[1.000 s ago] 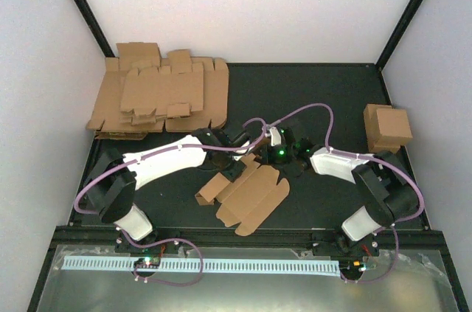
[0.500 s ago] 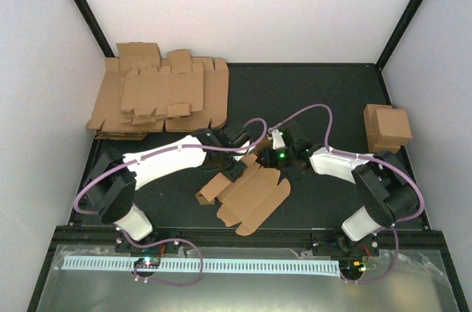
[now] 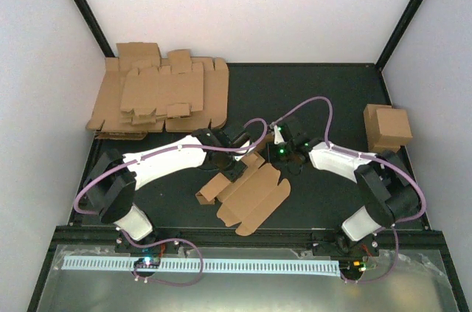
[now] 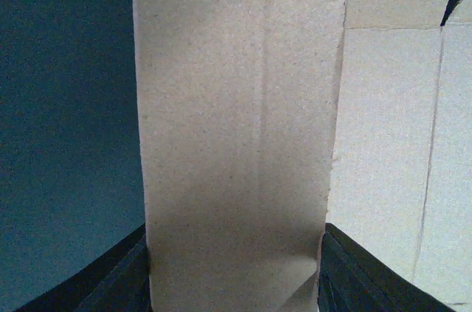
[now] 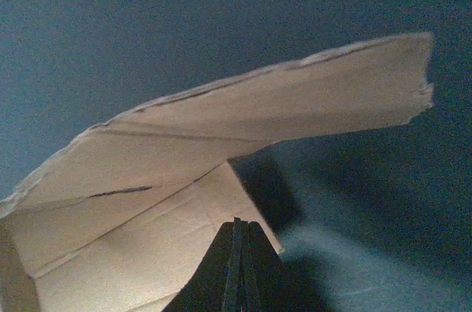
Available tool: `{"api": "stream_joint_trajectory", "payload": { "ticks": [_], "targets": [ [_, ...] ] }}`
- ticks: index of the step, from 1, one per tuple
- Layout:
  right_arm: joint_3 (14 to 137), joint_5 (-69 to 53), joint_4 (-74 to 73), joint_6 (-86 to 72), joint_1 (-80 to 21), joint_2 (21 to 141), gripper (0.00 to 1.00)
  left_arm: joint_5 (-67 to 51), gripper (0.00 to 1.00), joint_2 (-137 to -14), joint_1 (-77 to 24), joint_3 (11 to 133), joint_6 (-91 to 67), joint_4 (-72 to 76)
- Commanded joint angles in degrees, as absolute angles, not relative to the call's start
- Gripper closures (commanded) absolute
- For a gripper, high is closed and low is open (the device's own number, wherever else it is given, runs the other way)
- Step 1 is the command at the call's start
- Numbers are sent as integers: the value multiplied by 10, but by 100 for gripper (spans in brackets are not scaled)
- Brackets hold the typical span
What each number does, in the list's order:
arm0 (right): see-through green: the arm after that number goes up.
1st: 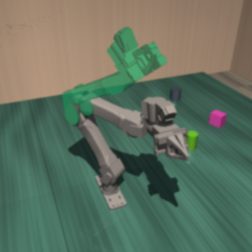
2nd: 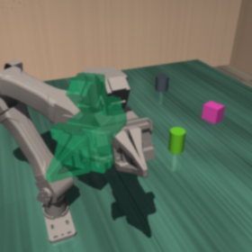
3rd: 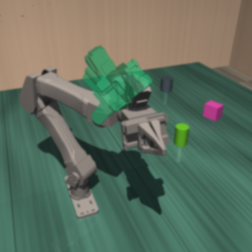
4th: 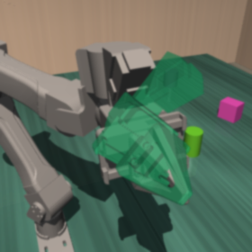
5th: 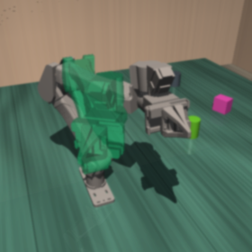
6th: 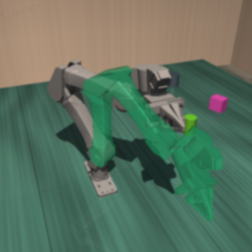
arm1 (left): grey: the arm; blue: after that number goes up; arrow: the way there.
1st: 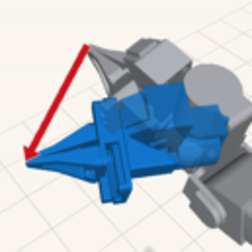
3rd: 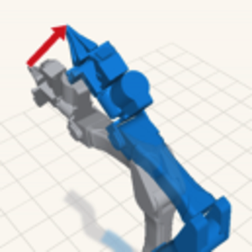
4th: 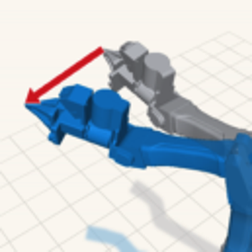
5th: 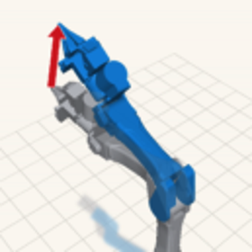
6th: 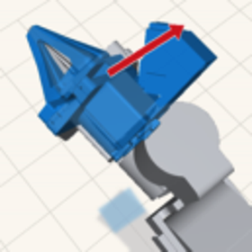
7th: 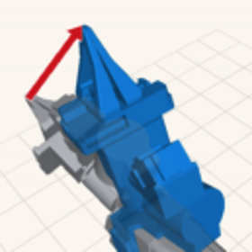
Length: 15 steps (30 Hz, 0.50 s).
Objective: Fold the paper box
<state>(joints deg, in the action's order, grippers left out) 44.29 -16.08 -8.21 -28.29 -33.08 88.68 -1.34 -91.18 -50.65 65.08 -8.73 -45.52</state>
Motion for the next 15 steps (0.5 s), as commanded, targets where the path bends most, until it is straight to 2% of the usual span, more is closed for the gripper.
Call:
{"api": "stream_joint_trajectory", "payload": {
  "ticks": [1,15],
  "targets": [
    [463,-106,-100,-266,-331,904,98,-12,45,-906,-510,654,-82,-453],
    [488,-58,-98,-246,-331,964,98,-9,44,-904,-507,656,-81,-449]
  ]
}}
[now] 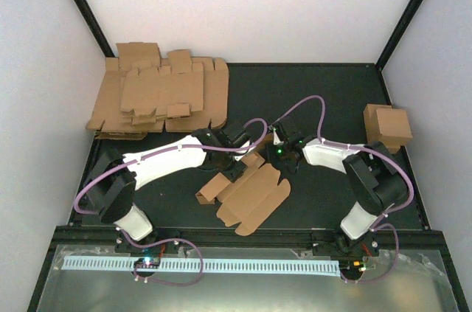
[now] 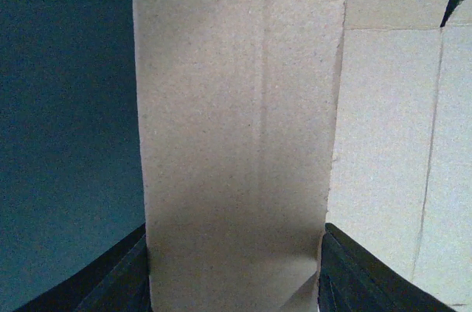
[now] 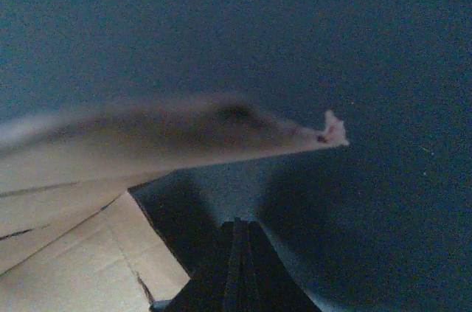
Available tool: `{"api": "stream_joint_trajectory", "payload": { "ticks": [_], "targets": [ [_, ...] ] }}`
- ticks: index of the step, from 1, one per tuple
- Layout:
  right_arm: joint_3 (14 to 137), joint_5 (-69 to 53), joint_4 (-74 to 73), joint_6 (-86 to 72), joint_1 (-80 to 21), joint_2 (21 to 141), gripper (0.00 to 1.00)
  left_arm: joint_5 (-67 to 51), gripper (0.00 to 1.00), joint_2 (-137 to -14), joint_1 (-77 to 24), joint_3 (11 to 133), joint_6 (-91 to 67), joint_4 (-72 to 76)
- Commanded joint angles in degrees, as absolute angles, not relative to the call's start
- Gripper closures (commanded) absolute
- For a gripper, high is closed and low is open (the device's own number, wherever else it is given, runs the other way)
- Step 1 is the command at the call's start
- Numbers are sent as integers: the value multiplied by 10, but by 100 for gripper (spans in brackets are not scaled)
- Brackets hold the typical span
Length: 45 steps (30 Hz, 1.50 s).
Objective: Fold the paper box
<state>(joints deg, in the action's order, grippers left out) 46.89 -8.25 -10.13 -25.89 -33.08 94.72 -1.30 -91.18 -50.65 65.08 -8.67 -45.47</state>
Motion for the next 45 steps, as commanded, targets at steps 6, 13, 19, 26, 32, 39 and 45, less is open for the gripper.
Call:
{"api": "stream_joint_trajectory", "payload": {
  "ticks": [6,13,19,26,32,39,45],
  "targets": [
    [492,-100,-82,-244,-331,990,98,-10,44,-907,-507,654,-82,-446],
    [482,-181,-55,-253,-330,979,98,-13,44,-907,-506,652,-82,-443],
    [474,-243,-45,-259,-330,961,98,-10,44,-907,-506,652,-84,-443],
    [462,-277,-36,-275,-330,947,98,-9,44,-903,-502,650,-92,-439],
    [443,-298,-8,-294,-331,961,98,-9,45,-902,-499,647,-95,-438],
    [414,-310,26,-327,-330,956,98,-10,45,-901,-499,642,-97,-435],
    [380,-318,72,-360,-332,957,98,-10,45,-902,-498,642,-97,-434]
  ]
}}
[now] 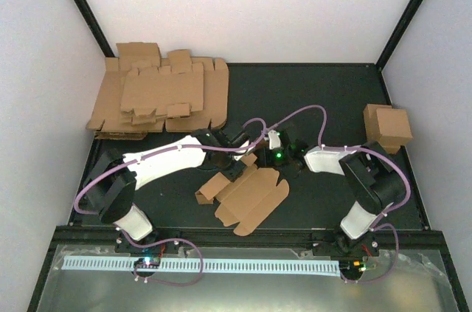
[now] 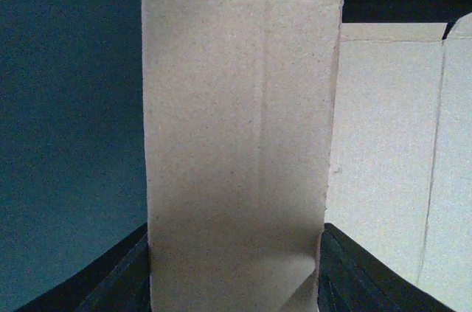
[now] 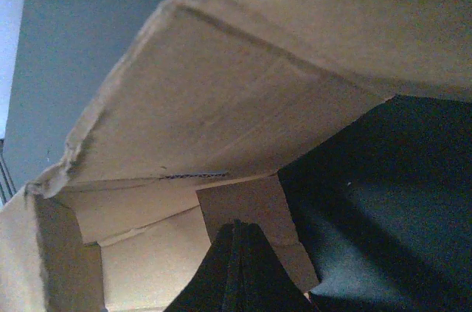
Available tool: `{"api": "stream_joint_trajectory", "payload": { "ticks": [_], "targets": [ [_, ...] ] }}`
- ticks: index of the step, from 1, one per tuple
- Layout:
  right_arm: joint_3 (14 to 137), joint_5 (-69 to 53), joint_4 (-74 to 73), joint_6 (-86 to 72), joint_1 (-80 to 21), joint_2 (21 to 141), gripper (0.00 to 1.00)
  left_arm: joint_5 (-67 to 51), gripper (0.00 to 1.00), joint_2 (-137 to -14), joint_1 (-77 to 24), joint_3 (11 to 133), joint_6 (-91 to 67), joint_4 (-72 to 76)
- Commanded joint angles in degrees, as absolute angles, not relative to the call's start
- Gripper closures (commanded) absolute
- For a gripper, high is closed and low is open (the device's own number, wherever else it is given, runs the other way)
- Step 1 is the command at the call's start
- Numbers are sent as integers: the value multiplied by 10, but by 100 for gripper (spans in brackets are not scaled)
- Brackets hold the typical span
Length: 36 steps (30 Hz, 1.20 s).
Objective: Fold the paper box
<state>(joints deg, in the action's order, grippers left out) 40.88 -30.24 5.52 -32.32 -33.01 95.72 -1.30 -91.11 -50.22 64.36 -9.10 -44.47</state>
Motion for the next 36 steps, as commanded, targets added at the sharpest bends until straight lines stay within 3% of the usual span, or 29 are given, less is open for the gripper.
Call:
{"api": "stream_joint_trajectory", "payload": {
  "ticks": [1,19,31,36],
  "targets": [
    [375,-316,75,-361,-332,956,98,-10,45,-902,-498,642,-97,-434],
    [347,-311,116,-367,-348,983,98,-13,45,-903,-499,642,-97,-435],
    [315,-289,106,-360,-350,908,98,-6,45,-904,-498,644,-95,-439],
    [308,-305,153,-359,-350,928,98,-19,45,-905,-489,644,-98,-437]
  ]
}}
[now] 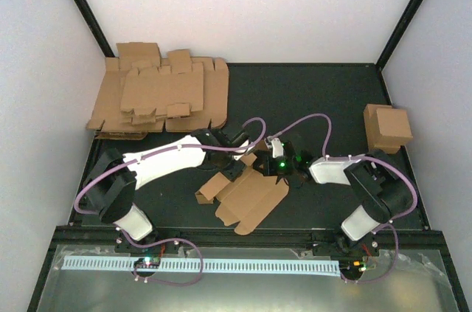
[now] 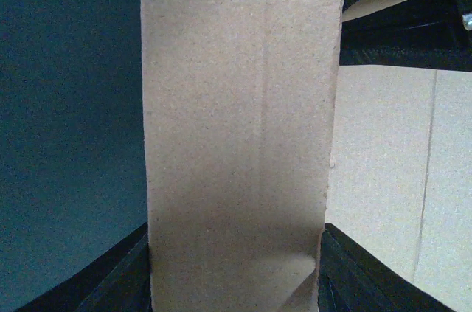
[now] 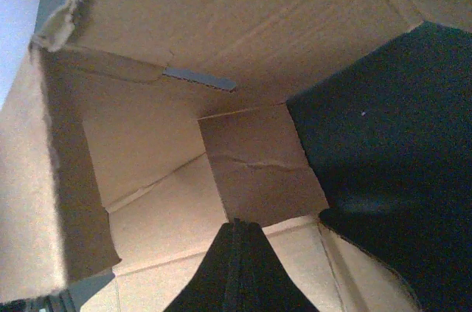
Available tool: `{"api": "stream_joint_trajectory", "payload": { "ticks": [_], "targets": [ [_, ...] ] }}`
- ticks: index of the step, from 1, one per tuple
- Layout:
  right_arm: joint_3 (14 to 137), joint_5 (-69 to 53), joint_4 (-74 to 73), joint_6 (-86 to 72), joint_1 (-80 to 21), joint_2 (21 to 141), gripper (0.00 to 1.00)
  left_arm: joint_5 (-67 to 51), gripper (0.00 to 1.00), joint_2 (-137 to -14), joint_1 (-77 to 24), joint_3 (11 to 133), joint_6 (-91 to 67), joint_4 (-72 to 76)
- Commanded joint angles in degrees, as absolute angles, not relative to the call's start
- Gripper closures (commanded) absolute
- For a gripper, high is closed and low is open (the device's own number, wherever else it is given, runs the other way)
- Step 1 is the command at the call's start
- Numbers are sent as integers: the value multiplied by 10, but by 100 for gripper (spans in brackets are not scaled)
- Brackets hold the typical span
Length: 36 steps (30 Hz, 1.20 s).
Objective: Fold the paper box
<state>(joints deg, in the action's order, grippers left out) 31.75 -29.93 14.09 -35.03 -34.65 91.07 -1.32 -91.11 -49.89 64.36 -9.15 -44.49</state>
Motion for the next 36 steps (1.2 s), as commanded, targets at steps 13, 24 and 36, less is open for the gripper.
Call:
{"api": "stream_joint_trajectory", "payload": {
  "ticks": [13,24,36],
  "targets": [
    [259,-286,264,-351,-372,942,98,-43,45,-904,-466,640,-103,-433],
    [251,-236,282,-355,-399,974,98,-54,45,-901,-461,633,-99,-427],
    [217,-105,209,-338,-399,777,98,-58,45,-898,-460,629,-94,-427]
  ]
}}
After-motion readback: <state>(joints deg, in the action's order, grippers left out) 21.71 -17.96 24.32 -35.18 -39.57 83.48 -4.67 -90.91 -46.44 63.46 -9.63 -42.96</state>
